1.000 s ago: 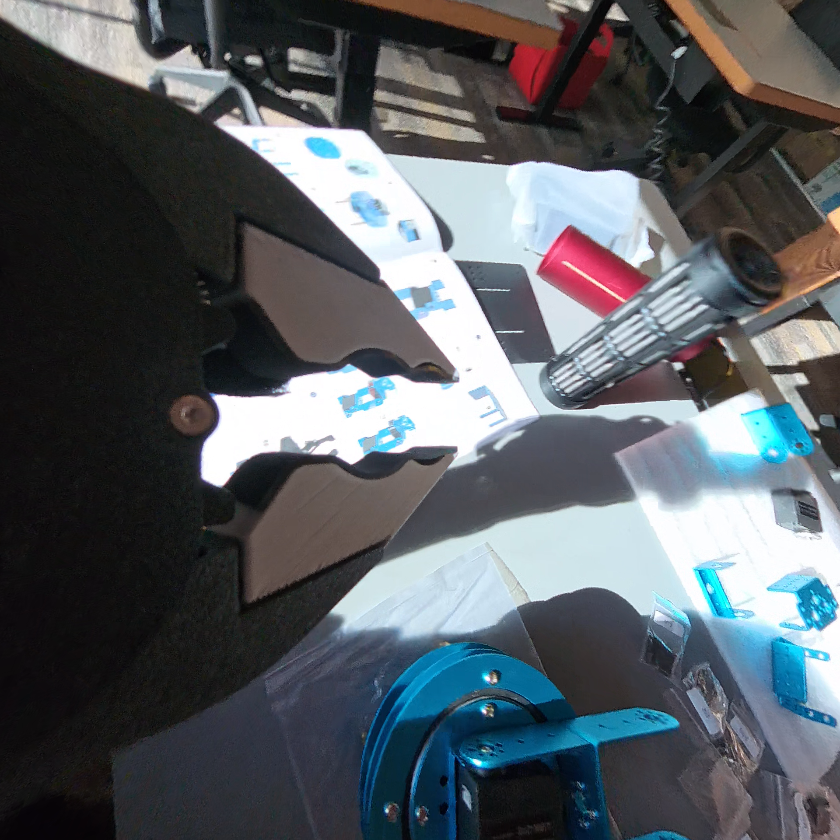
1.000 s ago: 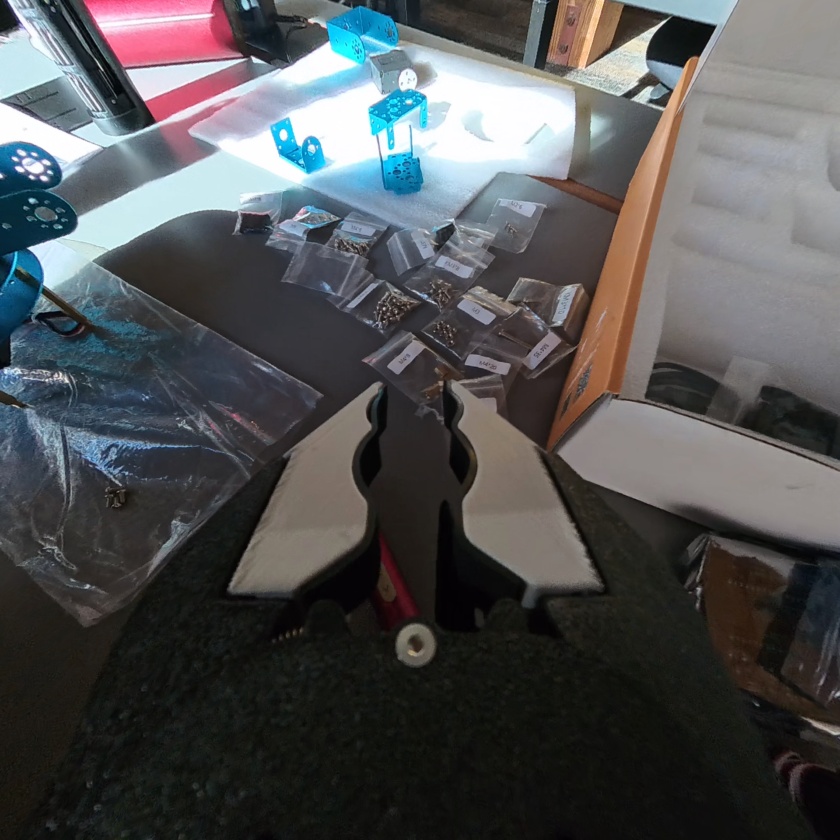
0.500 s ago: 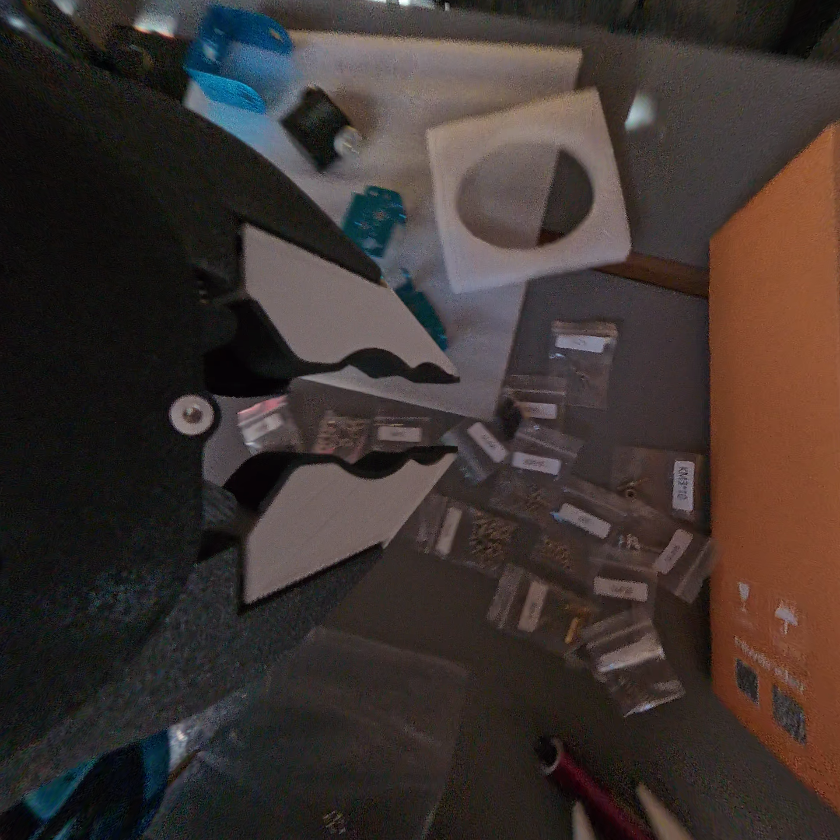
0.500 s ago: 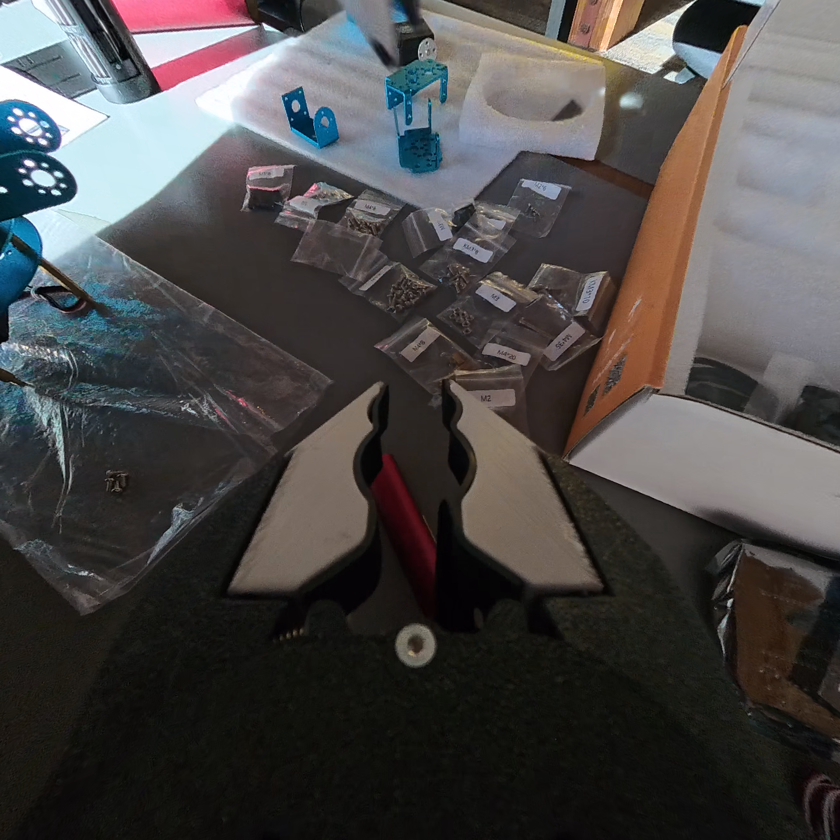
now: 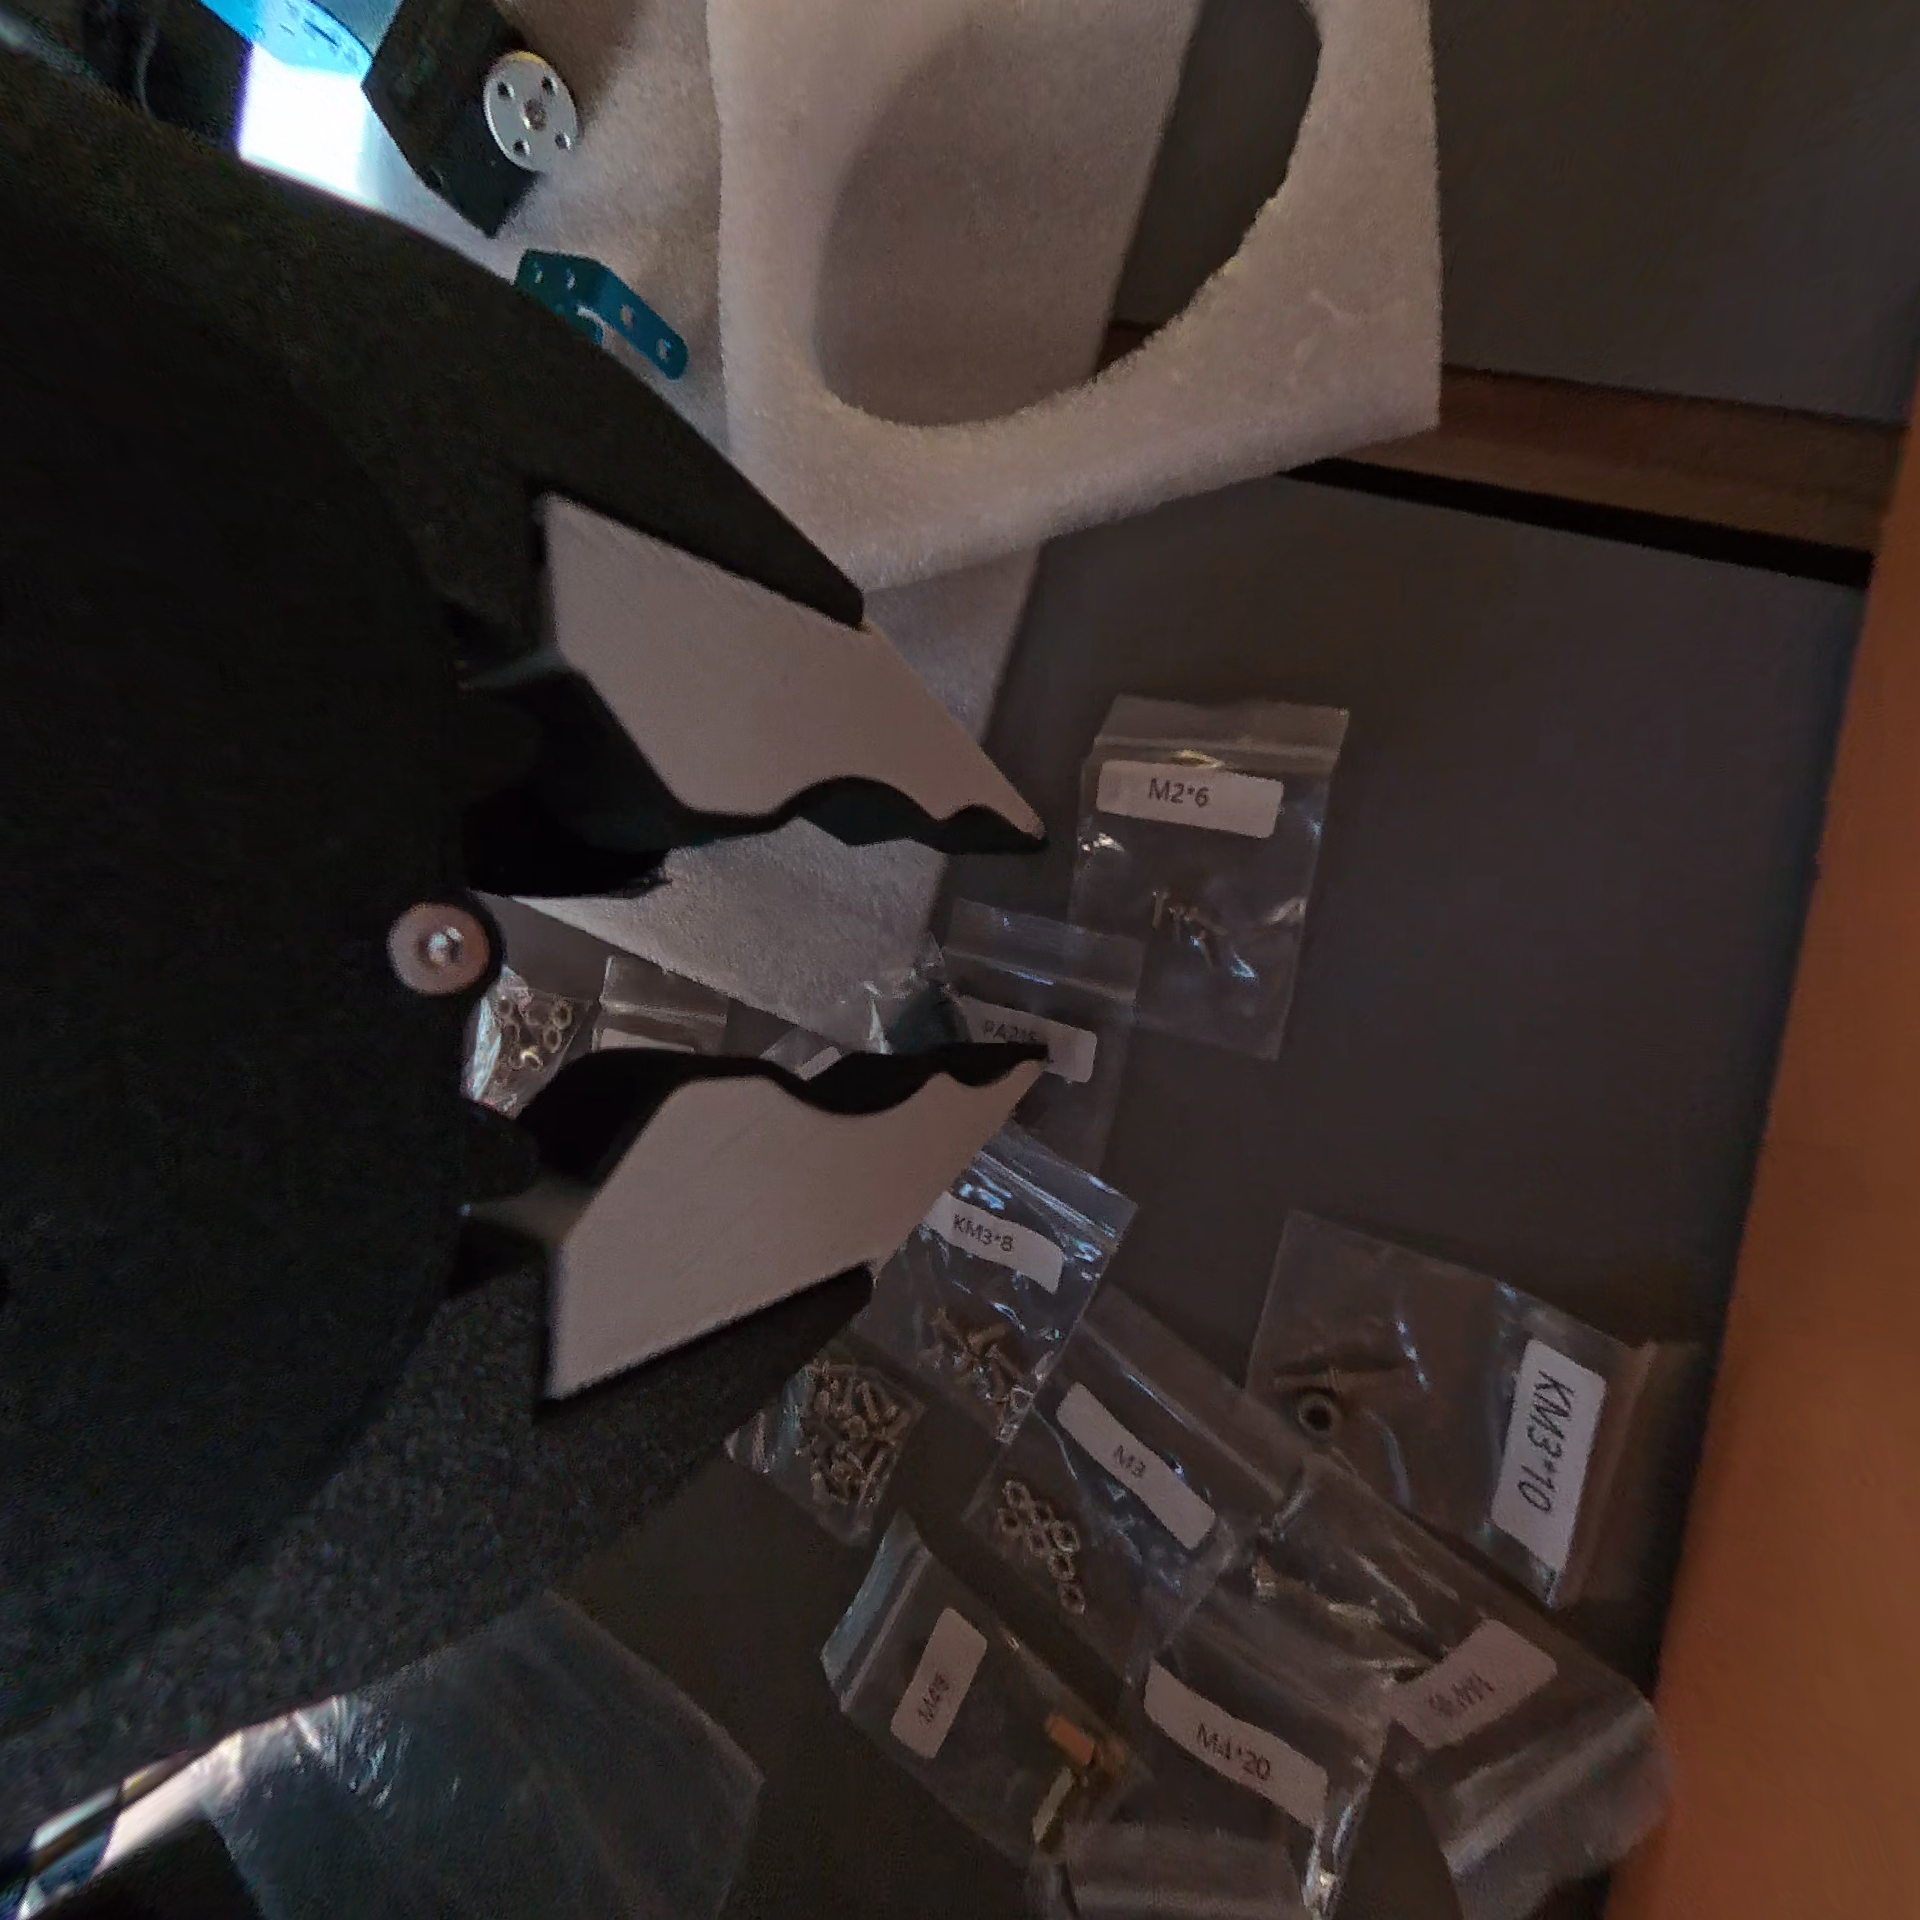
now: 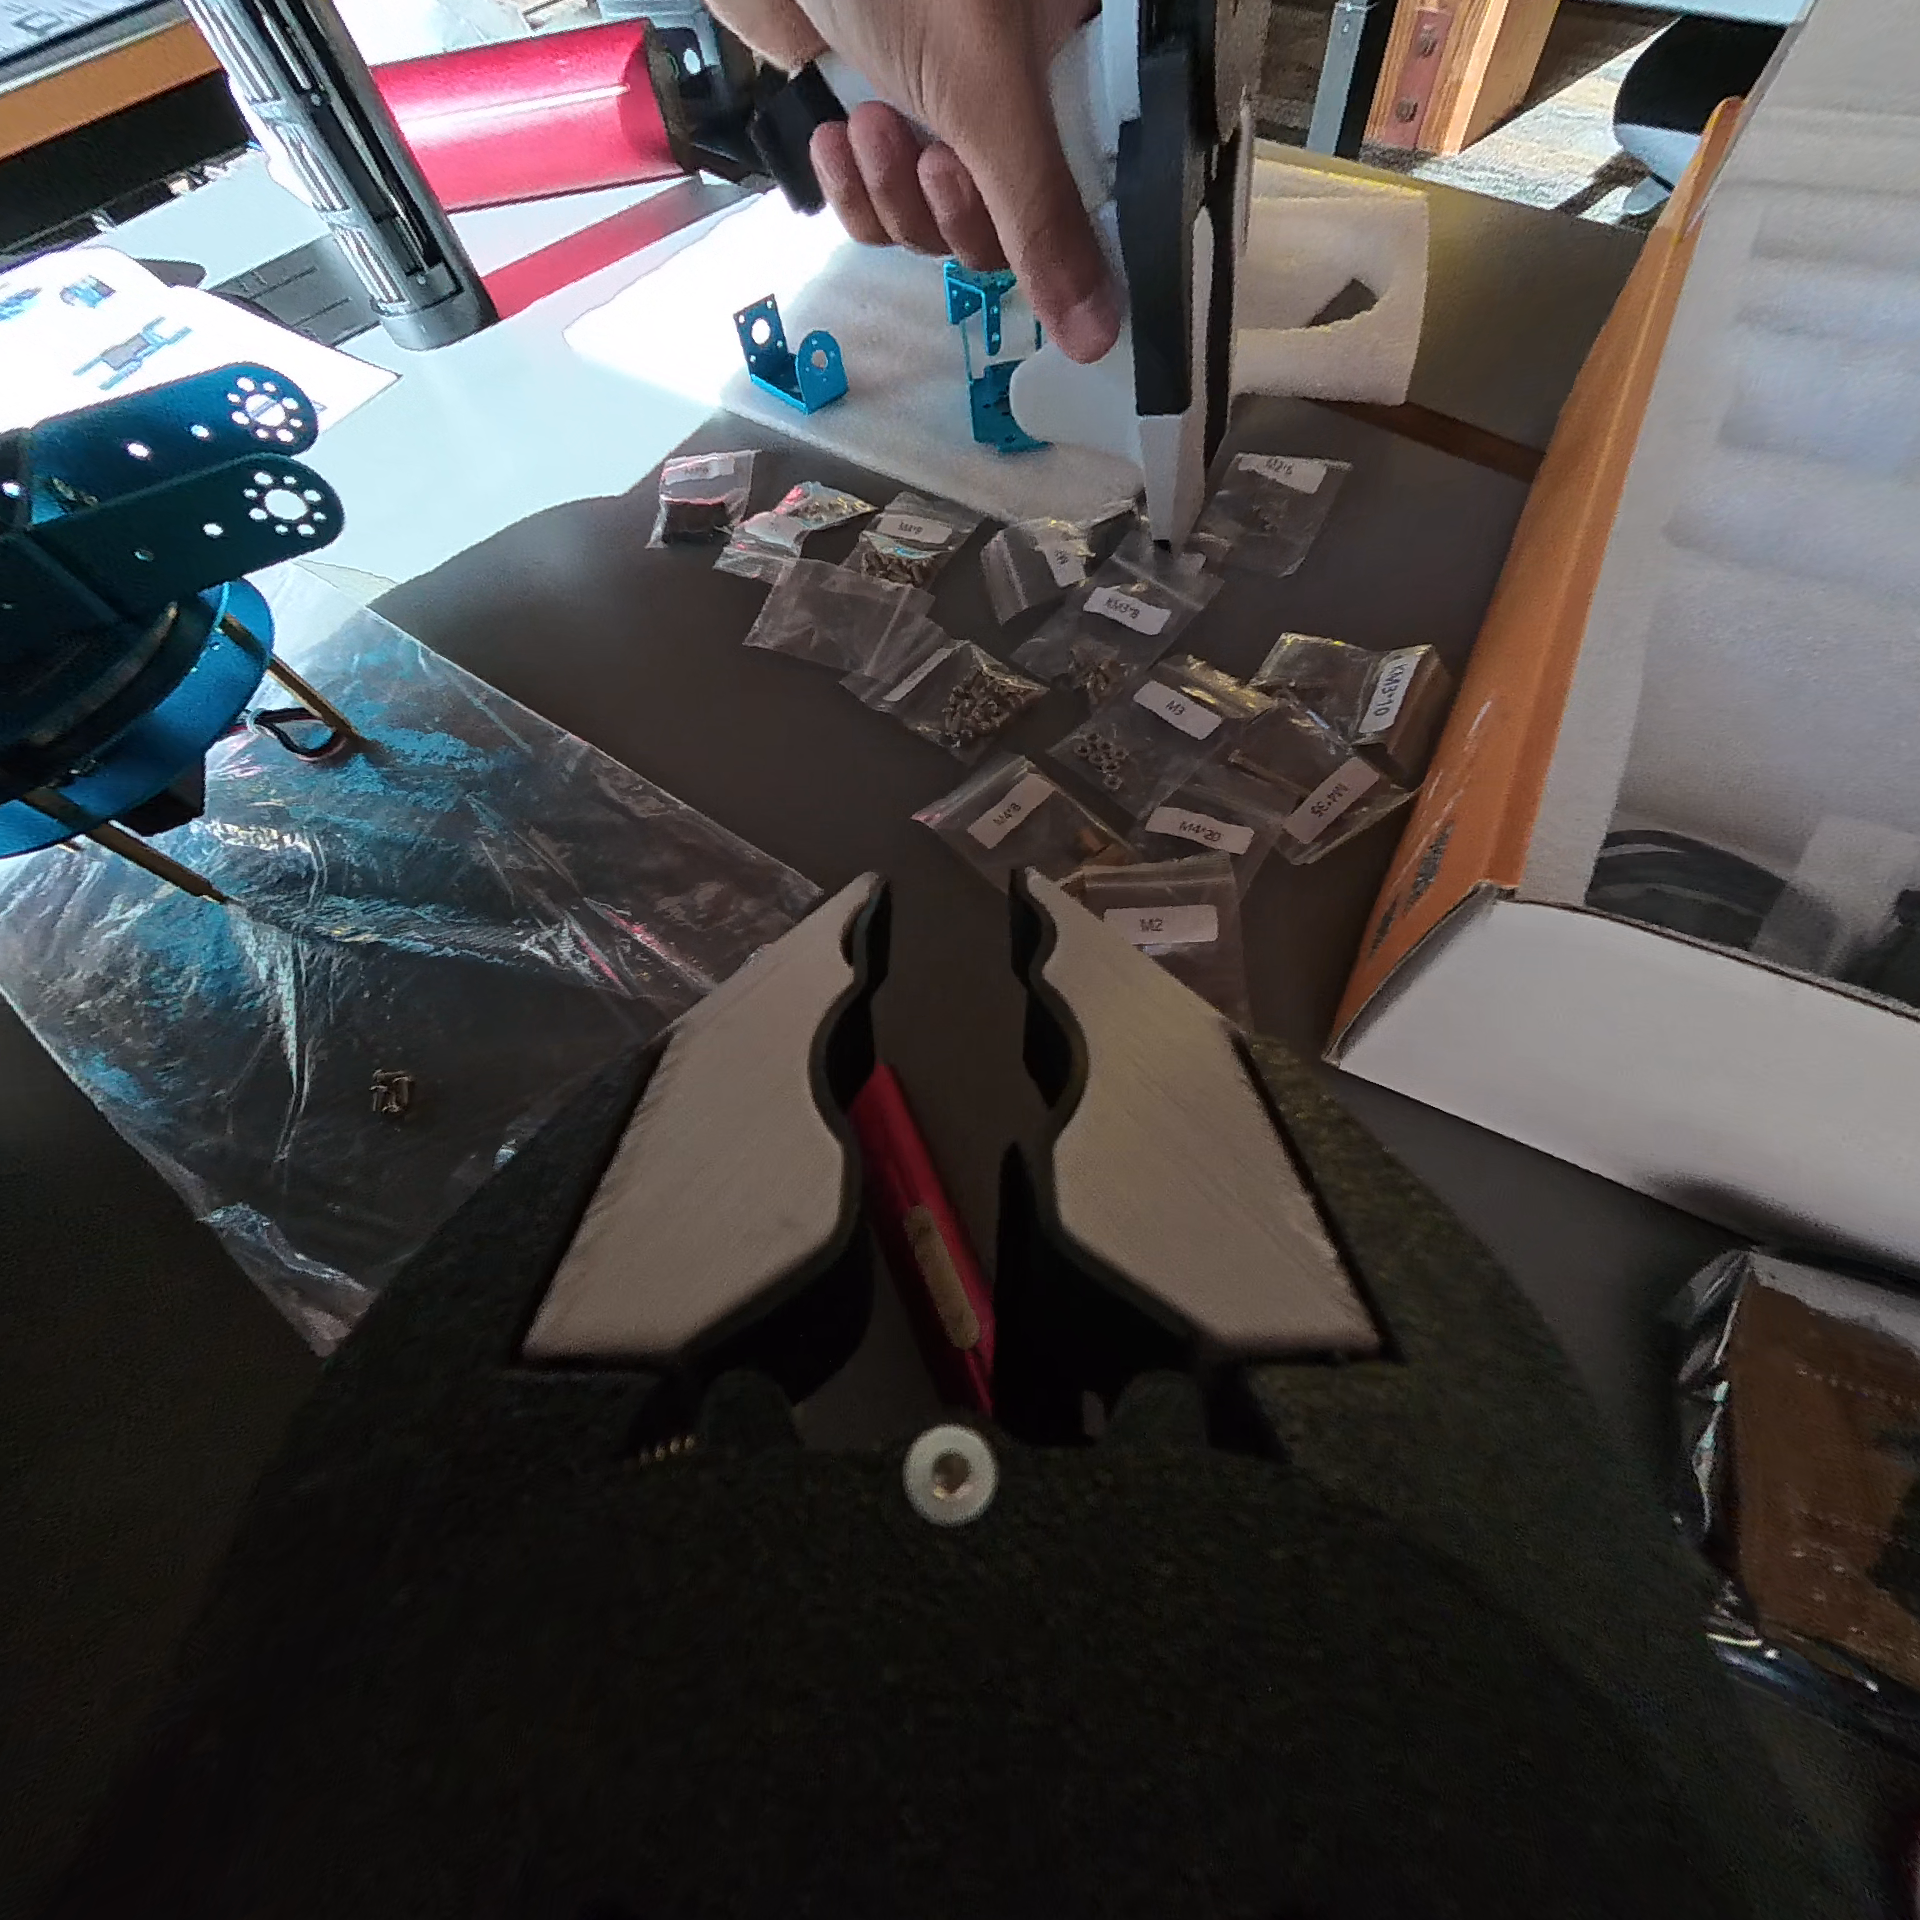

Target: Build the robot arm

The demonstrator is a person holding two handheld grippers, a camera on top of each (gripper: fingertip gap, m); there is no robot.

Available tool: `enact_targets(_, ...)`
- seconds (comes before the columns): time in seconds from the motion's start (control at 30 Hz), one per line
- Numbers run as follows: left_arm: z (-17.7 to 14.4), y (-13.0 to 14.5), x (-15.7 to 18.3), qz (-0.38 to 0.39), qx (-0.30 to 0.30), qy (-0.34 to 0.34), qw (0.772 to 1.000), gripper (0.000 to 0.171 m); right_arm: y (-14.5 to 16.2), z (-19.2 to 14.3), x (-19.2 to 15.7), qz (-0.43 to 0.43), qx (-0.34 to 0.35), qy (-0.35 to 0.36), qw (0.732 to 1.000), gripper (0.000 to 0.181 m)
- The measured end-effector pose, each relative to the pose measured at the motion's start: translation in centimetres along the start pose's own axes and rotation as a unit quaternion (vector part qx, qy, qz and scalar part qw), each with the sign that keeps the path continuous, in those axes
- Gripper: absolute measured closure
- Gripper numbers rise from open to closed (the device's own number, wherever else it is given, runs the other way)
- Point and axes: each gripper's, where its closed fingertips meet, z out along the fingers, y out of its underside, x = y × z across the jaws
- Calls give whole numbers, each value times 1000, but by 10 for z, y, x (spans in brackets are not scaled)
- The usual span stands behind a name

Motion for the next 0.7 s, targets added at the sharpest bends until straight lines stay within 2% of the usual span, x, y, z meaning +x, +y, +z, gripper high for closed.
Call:
enact_targets(0.1, 0, 0, 2, 18, 1, 4, 1000, 155, 2, 1, -2, -4, -5, 0, 1000, 160)
enact_targets(0.13, 0, 0, 6, 20, 0, 16, 1000, 169, 2, 1, -2, -5, -5, 0, 1000, 160)
enact_targets(0.3, -5, 1, 9, 37, 6, 17, 999, 171, 2, 1, -1, -6, -5, 4, 1000, 160)
enact_targets(0.47, -24, 1, 16, 46, 20, 30, 998, 171, 0, 0, 2, -8, -2, 12, 1000, 160)
enact_targets(0.6, -61, 3, 30, 76, 54, 39, 995, 171, -5, -3, 6, -11, 14, 22, 1000, 160)
enact_targets(0.7, -99, 10, 52, 80, 97, 62, 990, 171, -12, -5, 5, -8, 36, 15, 999, 159)
